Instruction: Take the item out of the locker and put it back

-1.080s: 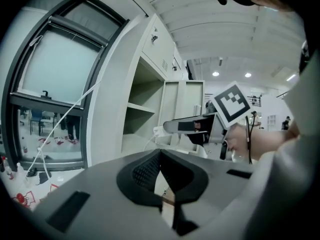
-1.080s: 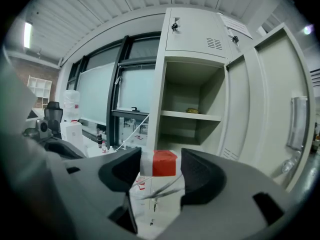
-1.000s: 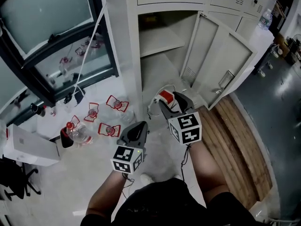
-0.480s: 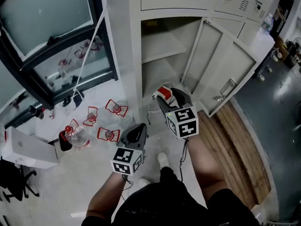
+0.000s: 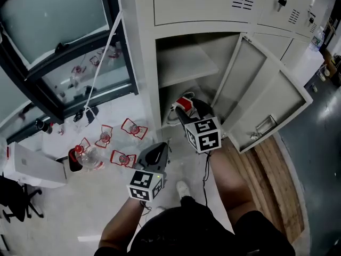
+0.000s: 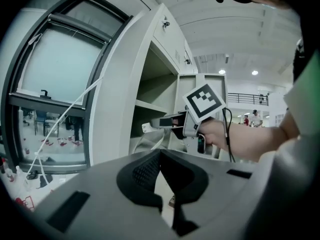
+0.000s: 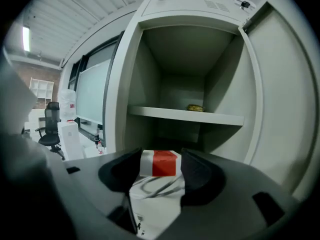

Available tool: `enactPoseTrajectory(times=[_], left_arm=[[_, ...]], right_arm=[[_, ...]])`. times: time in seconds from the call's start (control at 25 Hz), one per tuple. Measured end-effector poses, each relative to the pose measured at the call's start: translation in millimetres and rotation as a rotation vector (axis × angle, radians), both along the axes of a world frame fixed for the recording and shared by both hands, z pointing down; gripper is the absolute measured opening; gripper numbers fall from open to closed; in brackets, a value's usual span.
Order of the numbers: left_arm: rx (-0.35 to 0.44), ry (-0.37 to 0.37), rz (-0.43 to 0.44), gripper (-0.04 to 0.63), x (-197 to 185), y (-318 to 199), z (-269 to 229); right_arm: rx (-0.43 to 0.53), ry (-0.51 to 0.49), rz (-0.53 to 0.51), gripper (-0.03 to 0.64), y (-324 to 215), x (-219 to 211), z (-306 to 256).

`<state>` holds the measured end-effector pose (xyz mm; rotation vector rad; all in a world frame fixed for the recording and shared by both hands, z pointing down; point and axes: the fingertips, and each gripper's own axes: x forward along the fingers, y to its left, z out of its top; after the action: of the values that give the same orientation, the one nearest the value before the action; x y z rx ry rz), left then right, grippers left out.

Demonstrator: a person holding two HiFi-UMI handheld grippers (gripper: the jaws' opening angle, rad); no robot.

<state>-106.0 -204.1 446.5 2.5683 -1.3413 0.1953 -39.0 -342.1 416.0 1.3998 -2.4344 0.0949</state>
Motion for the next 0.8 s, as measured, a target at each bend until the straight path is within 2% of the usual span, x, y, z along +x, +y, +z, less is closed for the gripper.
enactPoseTrajectory(times=[0.36,0.8], left_arm=[[-0.024,-0.016,-0.042,0.005,13,-40,10],[-0.036,-0.015,-0.068,0.005,30,-58,16]], right_arm=[[-0.044,-0.022,-0.023,0.249,-57,6,25],[-0.113,0.008,-0.024,0.249,-88,18,72]])
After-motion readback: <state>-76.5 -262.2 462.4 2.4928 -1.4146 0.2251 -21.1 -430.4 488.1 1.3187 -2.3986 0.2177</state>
